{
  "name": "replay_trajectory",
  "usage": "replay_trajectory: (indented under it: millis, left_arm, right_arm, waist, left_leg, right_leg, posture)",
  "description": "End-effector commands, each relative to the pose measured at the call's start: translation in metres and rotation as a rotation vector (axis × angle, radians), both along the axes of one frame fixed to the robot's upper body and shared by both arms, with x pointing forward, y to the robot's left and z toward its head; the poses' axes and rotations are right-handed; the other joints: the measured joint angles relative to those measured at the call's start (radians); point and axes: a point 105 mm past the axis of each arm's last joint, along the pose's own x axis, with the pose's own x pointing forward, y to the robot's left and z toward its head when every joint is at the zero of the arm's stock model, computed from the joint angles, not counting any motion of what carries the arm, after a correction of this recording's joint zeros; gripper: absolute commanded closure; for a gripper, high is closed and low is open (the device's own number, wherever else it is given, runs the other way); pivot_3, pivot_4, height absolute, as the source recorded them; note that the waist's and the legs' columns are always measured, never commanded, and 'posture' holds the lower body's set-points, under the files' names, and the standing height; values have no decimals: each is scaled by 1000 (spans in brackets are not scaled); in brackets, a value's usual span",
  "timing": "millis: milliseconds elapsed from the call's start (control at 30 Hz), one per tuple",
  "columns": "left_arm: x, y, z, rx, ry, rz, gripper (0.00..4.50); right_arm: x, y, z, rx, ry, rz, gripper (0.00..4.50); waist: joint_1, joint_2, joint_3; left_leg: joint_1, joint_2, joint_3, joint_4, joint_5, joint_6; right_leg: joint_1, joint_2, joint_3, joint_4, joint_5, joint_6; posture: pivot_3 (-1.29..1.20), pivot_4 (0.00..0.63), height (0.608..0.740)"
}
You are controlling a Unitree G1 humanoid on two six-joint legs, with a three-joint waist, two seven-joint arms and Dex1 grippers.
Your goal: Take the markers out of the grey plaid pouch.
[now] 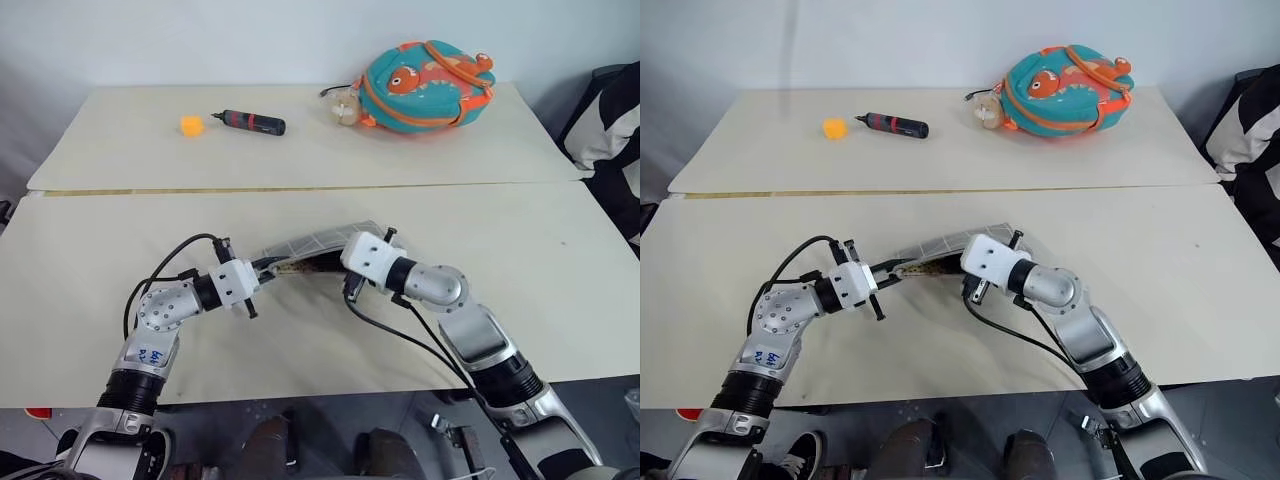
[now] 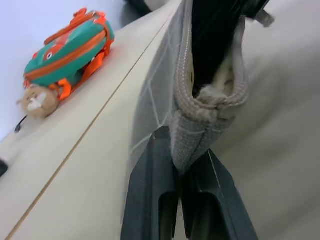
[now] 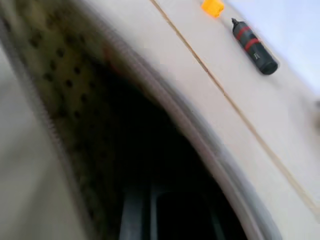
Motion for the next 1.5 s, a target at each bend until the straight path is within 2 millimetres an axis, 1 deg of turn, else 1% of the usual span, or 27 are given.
replay_trajectory:
  millis: [33,67,167,267,300,367,533,667,800,967,1067,1100,1133,1167,1200,1233,1300,1367,1433,1500]
  left_arm:
    - [-5,-12,15,-38,-48,-36,4500]
    - [-6,-14,16,-36,-48,-44,4500]
    - [-7,-17,16,-22,-47,-57,4500]
    - [-7,-15,14,-14,-38,-53,4500]
    - [-6,-14,14,-19,-32,-49,4500]
    - [-6,-14,13,-23,-25,-43,4500]
    - [-7,-12,6,-8,-3,-38,4500]
    - [-5,-10,6,-8,2,-34,4500]
    - [-3,-9,8,-10,0,-32,4500]
    - [-4,-11,7,-11,7,-39,4500]
    - [-4,-11,7,-13,11,-39,4500]
    - [-4,-11,7,-15,12,-39,4500]
    - [-4,-11,7,-18,14,-39,4500]
    - [-4,-12,7,-25,18,-39,4500]
    - [-4,-12,7,-30,21,-40,4500]
    - [-5,-13,7,-33,24,-44,4500]
    - [-6,-18,8,-53,40,-56,4500]
    - [-8,-22,9,-72,57,-69,4500]
    - [-10,-26,10,-92,74,-87,4500]
    - [-13,-32,10,-94,86,-109,4500]
  right_arm:
    - [0,8,1,-189,-199,45,4462]
    - [4,8,0,-233,-237,36,4462]
    - [12,5,3,-208,-251,-12,4462]
    - [13,0,5,-177,-215,-21,3864]
    - [13,-1,5,-168,-212,-20,3579]
    - [13,-3,5,-160,-204,-22,2821]
    - [14,-6,13,-130,-217,-31,1123]
    - [14,-4,15,-123,-222,-35,20]
    - [14,-4,9,-168,-214,-31,20]
    - [11,-5,7,-146,-174,-25,20]
    - [10,-5,11,-118,-173,-22,655]
    - [10,-5,12,-115,-181,-22,975]
    - [9,-5,13,-124,-191,-17,1411]
    - [9,-4,13,-129,-198,-16,1622]
    - [9,-4,14,-122,-205,-20,2120]
    - [9,-3,13,-120,-192,-19,2247]
    - [7,4,13,-109,-183,-1,2247]
    - [4,10,14,-141,-208,18,2247]
    - [6,14,13,-163,-228,15,2247]
    - [11,16,8,-215,-245,-1,2247]
  waist:
    - [-2,0,0]
    - [-2,0,0]
    - [-3,0,0]
    - [-3,0,0]
    - [-2,0,0]
    - [-1,0,0]
    - [-1,0,0]
    - [-1,0,0]
    - [-1,0,0]
    - [0,0,0]
    - [1,0,0]
    - [0,0,0]
    - [0,0,0]
    - [0,0,0]
    - [0,0,0]
    - [0,0,0]
    - [0,0,0]
    - [0,0,0]
    - [0,0,0]
    - [-1,0,0]
  left_leg:
    - [0,0,0,0,0,0]
    - [0,0,0,0,0,0]
    - [0,0,0,0,0,0]
    - [0,0,0,0,1,0]
    - [0,0,0,0,1,0]
    - [0,0,0,0,1,0]
    - [0,0,0,0,1,0]
    - [0,0,0,0,1,0]
    - [0,0,0,0,1,0]
    - [0,0,0,0,1,0]
    - [0,0,0,0,1,0]
    - [0,0,0,0,1,0]
    - [0,0,0,0,1,0]
    - [0,0,0,0,1,0]
    - [0,0,0,0,1,0]
    - [0,0,0,0,1,0]
    - [0,0,0,0,1,0]
    - [0,0,0,0,1,0]
    - [0,0,0,1,1,0]
    - [0,0,0,1,1,0]
  right_leg:
    - [0,0,0,0,0,0]
    - [0,0,0,0,0,0]
    - [0,0,0,1,0,0]
    - [0,0,0,1,0,0]
    - [0,0,0,1,0,0]
    - [0,0,0,1,0,0]
    - [0,0,0,1,0,0]
    - [0,0,0,1,0,0]
    - [0,0,0,1,0,0]
    - [0,0,0,1,0,0]
    - [0,0,0,1,0,0]
    - [0,0,0,1,0,0]
    - [0,0,0,1,0,0]
    - [0,0,0,1,0,0]
    - [0,0,0,2,0,0]
    - [0,0,0,2,0,0]
    - [0,0,0,2,0,0]
    - [0,0,0,2,0,0]
    - [0,0,0,2,0,0]
    - [0,0,0,2,0,0]
  posture:
    - [0,150,740]
    - [0,150,740]
    - [0,150,740]
    - [0,150,740]
    - [0,150,740]
    - [0,150,740]
    - [0,150,740]
    - [0,150,740]
    - [0,150,740]
    - [0,150,740]
    - [0,150,740]
    - [0,150,740]
    - [0,150,740]
    - [0,150,740]
    - [0,150,740]
    - [0,150,740]
    - [0,150,740]
    - [0,150,740]
    - [0,150,740]
    - [0,150,740]
